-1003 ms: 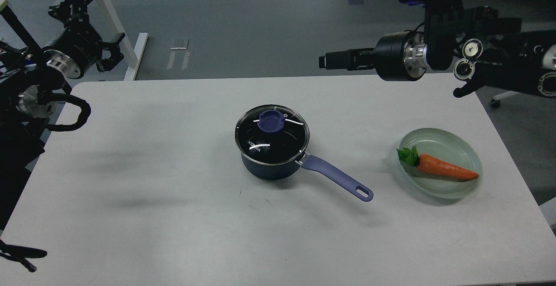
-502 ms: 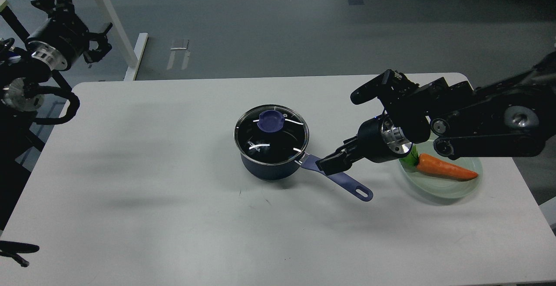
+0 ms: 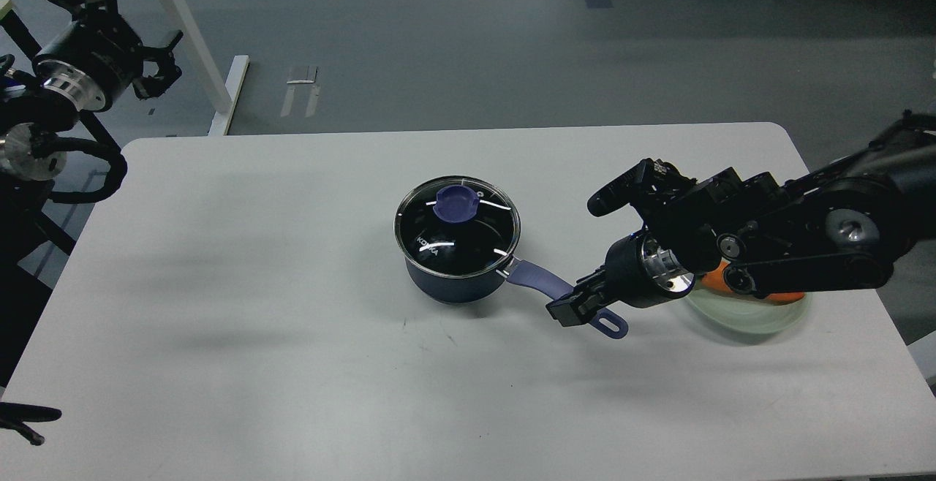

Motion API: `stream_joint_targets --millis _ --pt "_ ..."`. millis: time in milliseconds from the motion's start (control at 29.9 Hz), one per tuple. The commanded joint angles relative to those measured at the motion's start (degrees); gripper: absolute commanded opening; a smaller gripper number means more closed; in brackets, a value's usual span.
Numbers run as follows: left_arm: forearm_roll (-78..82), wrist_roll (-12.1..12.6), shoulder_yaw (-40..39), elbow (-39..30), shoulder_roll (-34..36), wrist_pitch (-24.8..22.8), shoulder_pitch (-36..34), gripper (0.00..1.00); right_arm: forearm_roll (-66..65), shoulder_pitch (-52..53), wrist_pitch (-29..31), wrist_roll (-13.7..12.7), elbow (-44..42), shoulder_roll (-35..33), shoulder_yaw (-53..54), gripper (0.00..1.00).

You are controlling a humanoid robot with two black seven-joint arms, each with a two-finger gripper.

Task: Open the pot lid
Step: 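Reach the right gripper down and grasp the lavender saucepan handle, then move the left gripper over the pot and grasp the blue lid knob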

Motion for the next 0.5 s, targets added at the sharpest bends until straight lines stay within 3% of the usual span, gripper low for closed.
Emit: stream_joint_targets --millis 0,301,468 --pt "2.11 0.05 0.0 -0.05 -0.27 0.0 -0.09 0.99 -0.2 0.0 0.01 -0.42 0.05 0.18 0.0 0.47" --pt "13.62 -0.3 -0.08 -0.57 -0.71 0.0 -3.07 0.99 -0.38 -0.09 0.28 -1.21 0.05 -0.09 0.0 0.26" --pt "22.67 -0.39 -0.08 -0.66 -3.86 0.0 -6.76 0.97 -0.03 0.0 0.36 -1.21 0.05 0.0 0.44 0.25"
